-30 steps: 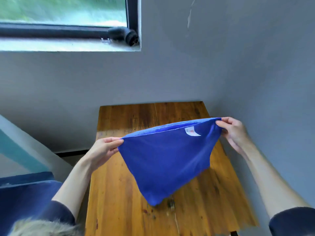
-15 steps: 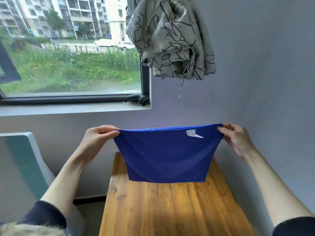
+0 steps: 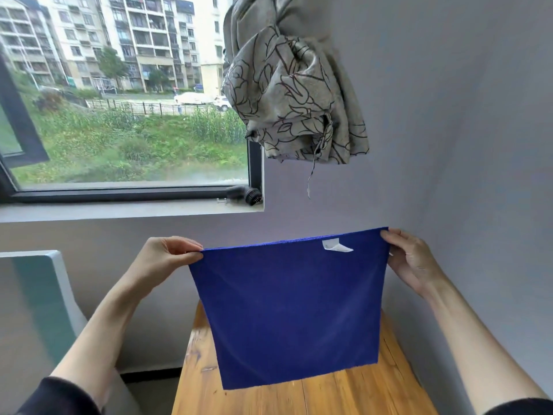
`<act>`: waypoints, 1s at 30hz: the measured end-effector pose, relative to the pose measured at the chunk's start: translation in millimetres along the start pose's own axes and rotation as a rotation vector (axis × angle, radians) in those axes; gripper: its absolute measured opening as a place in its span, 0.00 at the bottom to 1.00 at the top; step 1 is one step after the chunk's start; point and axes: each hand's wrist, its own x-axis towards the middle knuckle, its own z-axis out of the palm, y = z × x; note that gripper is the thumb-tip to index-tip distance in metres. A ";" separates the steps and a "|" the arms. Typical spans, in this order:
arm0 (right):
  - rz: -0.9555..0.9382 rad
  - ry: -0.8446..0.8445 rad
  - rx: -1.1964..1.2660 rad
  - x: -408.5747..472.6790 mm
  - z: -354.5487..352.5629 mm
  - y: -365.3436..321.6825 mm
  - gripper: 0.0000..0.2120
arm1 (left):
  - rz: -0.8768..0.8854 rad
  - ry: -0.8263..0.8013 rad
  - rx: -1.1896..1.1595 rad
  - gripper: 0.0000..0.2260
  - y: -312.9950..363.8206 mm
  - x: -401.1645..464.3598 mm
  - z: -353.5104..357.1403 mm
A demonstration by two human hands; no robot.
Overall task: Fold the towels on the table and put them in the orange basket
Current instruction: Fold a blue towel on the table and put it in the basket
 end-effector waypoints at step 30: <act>-0.054 0.057 0.071 -7.6 12.8 4.2 0.08 | -0.265 0.001 -0.351 0.04 -28.1 2.9 1.0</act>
